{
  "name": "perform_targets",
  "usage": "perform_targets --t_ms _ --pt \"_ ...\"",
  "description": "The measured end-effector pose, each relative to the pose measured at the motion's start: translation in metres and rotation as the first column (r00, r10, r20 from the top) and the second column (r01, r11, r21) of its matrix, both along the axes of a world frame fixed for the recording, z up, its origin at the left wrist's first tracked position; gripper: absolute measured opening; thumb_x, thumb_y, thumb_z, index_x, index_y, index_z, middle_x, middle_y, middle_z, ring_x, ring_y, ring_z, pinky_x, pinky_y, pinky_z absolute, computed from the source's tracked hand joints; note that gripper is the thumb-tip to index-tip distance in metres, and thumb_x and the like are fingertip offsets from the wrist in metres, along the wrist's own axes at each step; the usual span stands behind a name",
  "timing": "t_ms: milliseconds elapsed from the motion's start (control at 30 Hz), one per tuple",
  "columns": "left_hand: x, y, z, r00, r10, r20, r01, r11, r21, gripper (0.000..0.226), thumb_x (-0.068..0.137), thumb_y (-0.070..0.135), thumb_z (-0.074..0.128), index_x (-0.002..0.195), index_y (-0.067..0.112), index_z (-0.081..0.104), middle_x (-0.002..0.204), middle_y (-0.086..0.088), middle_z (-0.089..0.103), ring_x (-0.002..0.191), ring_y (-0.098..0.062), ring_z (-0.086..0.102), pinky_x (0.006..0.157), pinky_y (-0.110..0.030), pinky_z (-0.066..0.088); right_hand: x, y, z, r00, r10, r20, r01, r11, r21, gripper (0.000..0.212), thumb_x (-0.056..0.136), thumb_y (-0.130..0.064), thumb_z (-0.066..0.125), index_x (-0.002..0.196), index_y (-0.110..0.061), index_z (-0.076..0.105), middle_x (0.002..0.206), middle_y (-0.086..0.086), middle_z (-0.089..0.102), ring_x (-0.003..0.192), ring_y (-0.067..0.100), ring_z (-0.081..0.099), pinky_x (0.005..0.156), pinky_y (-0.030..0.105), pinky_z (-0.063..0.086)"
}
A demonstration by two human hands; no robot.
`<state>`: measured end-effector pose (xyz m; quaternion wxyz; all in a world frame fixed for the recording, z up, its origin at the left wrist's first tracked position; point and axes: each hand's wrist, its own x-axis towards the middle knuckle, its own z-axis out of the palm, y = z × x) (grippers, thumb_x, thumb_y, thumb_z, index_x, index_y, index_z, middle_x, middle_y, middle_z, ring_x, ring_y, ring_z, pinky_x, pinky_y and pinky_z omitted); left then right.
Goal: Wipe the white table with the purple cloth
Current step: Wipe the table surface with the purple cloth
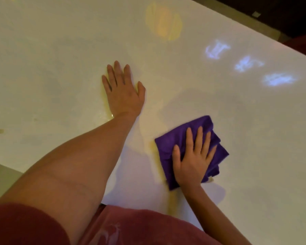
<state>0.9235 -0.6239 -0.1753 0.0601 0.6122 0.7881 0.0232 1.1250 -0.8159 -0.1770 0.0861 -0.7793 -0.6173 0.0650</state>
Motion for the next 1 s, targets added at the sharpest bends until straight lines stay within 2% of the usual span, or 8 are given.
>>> perform_targets --t_ms 233,400,533,633,733,833,900,1000 --pt "0.0 0.001 -0.003 1.0 -0.002 -0.023 0.002 1.0 0.009 0.068 0.102 0.048 0.027 0.162 0.015 0.027 0.171 -0.016 0.018 0.159 -0.037 0.013 0.128 -0.057 0.012 -0.074 0.055 0.001 0.971 0.235 -0.04 -0.234 0.972 0.03 0.067 0.1 -0.053 0.052 0.16 -0.022 0.047 0.172 0.012 0.034 0.163 0.038 0.02 0.127 0.067 0.017" --pt "-0.001 -0.001 0.0 1.0 -0.011 -0.001 0.011 0.999 0.035 0.067 0.102 0.047 0.027 0.161 0.015 0.03 0.17 -0.016 0.021 0.159 -0.037 0.014 0.128 -0.056 0.012 -0.084 0.098 -0.002 0.951 0.299 -0.071 -0.294 0.952 0.081 0.064 0.094 -0.05 0.054 0.152 -0.023 0.055 0.169 0.006 0.041 0.161 0.035 0.025 0.13 0.062 0.013" --pt "-0.012 -0.002 0.015 0.983 -0.02 0.184 0.016 0.999 0.028 0.06 0.102 0.041 0.04 0.159 0.019 0.037 0.171 -0.009 0.022 0.16 -0.031 0.012 0.13 -0.047 0.008 -0.073 0.107 -0.002 0.938 0.337 -0.078 -0.329 0.939 0.1 0.062 0.096 -0.052 0.053 0.153 -0.027 0.054 0.17 0.002 0.04 0.162 0.032 0.025 0.131 0.06 0.013" --pt "-0.057 -0.017 0.03 0.921 -0.147 0.361 0.097 0.983 0.154 0.054 0.098 0.03 0.052 0.15 0.011 0.051 0.165 -0.012 0.035 0.156 -0.035 0.025 0.127 -0.044 0.02 -0.067 0.108 -0.001 0.947 0.319 -0.045 -0.316 0.947 0.065 0.063 0.102 -0.056 0.046 0.159 -0.03 0.046 0.172 0.0 0.034 0.163 0.03 0.021 0.131 0.059 0.012" --pt "-0.13 -0.061 0.036 0.944 -0.191 0.269 0.112 0.953 0.282 0.052 0.096 0.025 0.053 0.144 0.005 0.056 0.16 -0.017 0.042 0.152 -0.042 0.031 0.122 -0.055 0.028 -0.07 0.083 0.0 0.974 0.224 -0.032 -0.224 0.975 0.005 0.066 0.105 -0.059 0.037 0.164 -0.03 0.037 0.175 0.001 0.027 0.165 0.03 0.015 0.131 0.062 0.011" --pt "-0.202 -0.118 0.026 0.98 -0.065 0.19 0.028 0.981 0.194 0.057 0.098 0.028 0.048 0.148 0.002 0.049 0.163 -0.02 0.036 0.154 -0.044 0.024 0.122 -0.06 0.024 -0.093 0.034 0.001 0.992 0.125 -0.035 -0.126 0.992 -0.025 0.069 0.105 -0.057 0.037 0.165 -0.024 0.035 0.176 0.006 0.024 0.165 0.034 0.013 0.129 0.066 0.014" --pt "-0.234 -0.149 0.016 0.983 0.052 0.174 -0.074 0.99 0.122 0.061 0.099 0.03 0.044 0.152 -0.001 0.043 0.165 -0.022 0.031 0.156 -0.043 0.02 0.124 -0.06 0.02 -0.122 0.005 0.002 0.986 0.168 -0.025 -0.169 0.985 -0.039 0.072 0.103 -0.057 0.041 0.165 -0.021 0.036 0.176 0.008 0.024 0.164 0.035 0.014 0.129 0.067 0.013" --pt "-0.248 -0.164 0.0 0.991 0.055 0.119 -0.063 0.996 0.061 0.063 0.101 0.036 0.038 0.156 0.004 0.038 0.169 -0.018 0.025 0.158 -0.037 0.015 0.128 -0.055 0.013 -0.17 -0.004 0.001 0.964 0.266 -0.017 -0.267 0.962 -0.06 0.074 0.1 -0.058 0.044 0.164 -0.021 0.038 0.175 0.01 0.025 0.164 0.036 0.014 0.131 0.064 0.009"
